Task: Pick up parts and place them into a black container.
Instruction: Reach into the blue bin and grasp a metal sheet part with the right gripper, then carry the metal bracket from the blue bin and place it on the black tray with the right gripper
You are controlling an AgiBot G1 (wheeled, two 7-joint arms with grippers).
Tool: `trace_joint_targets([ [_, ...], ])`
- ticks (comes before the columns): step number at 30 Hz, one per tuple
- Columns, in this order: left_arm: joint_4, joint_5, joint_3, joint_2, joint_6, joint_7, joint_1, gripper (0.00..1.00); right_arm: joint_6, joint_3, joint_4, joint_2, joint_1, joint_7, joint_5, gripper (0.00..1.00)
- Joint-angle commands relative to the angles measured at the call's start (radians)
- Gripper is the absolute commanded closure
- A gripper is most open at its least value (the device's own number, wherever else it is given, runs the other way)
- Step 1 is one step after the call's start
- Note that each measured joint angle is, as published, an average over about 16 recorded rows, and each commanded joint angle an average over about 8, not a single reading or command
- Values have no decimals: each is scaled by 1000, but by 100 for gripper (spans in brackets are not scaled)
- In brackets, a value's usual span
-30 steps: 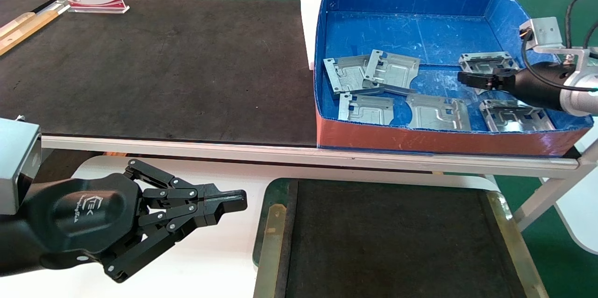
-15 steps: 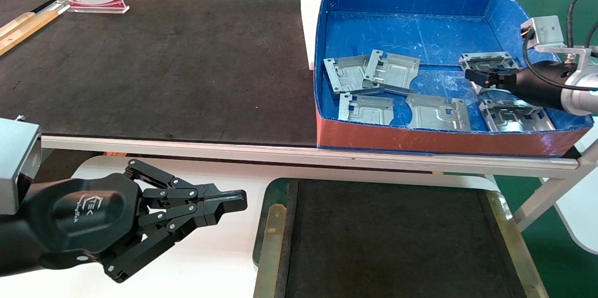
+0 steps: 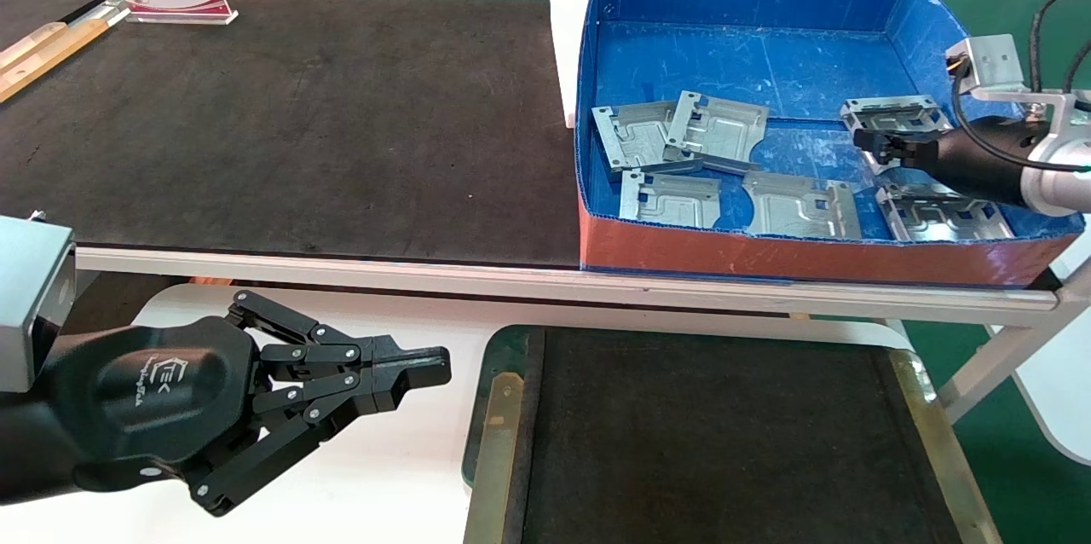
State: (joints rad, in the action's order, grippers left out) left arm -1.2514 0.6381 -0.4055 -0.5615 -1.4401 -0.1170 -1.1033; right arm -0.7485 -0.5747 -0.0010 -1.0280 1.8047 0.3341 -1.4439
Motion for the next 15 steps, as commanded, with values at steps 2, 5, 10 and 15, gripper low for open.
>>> trace_joint_targets([
  [2,0,0,0,0,0,0,0,100,-2,0,0,-1,-2,1,0,100],
  [5,0,0,0,0,0,0,0,100,-1,0,1,-1,1,1,0,100],
  [10,0,0,0,0,0,0,0,37,-7,1,8,4,15,-2,1,100],
  [15,0,0,0,0,0,0,0,0,-22,2,18,14,35,-13,2,100],
])
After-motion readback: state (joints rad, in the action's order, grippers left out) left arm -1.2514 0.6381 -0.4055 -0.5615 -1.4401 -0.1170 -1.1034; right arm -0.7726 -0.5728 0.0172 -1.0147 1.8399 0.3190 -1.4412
